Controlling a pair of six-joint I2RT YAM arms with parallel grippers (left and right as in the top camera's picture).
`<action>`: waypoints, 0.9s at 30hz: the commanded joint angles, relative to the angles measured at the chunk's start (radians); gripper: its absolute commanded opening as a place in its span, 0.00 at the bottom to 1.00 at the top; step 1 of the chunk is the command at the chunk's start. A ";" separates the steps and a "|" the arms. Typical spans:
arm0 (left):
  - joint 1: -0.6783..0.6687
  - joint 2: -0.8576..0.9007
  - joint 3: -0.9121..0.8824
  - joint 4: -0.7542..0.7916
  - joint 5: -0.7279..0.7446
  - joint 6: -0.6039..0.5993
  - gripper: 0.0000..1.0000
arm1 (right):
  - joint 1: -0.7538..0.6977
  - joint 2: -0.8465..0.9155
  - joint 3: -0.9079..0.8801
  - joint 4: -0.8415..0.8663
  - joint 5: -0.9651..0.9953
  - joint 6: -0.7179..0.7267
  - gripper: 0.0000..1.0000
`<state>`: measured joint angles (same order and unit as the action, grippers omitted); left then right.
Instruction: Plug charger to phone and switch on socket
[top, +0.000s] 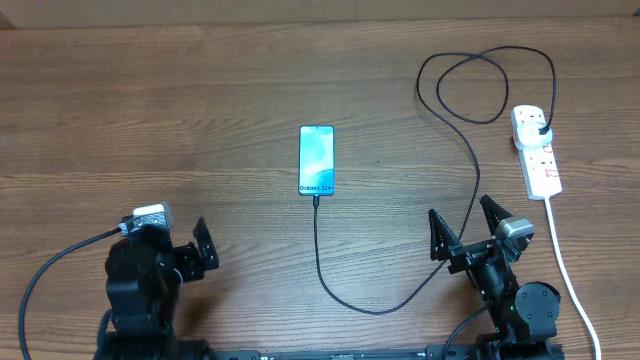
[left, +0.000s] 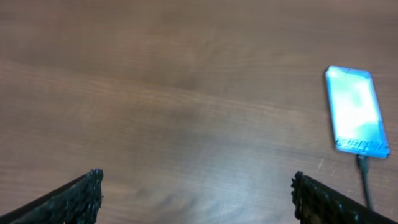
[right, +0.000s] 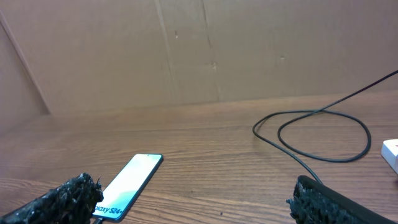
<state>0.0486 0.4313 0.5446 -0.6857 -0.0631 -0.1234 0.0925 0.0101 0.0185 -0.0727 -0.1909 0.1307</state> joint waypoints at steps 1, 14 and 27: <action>0.010 -0.078 -0.100 0.105 0.076 0.045 1.00 | 0.005 -0.007 -0.011 0.003 0.011 0.003 1.00; 0.010 -0.331 -0.360 0.485 0.161 0.164 1.00 | 0.005 -0.007 -0.011 0.003 0.011 0.003 1.00; 0.011 -0.428 -0.540 0.798 0.157 0.071 1.00 | 0.005 -0.007 -0.011 0.004 0.011 0.003 1.00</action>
<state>0.0486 0.0151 0.0299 0.1062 0.0868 -0.0280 0.0925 0.0101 0.0185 -0.0727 -0.1909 0.1303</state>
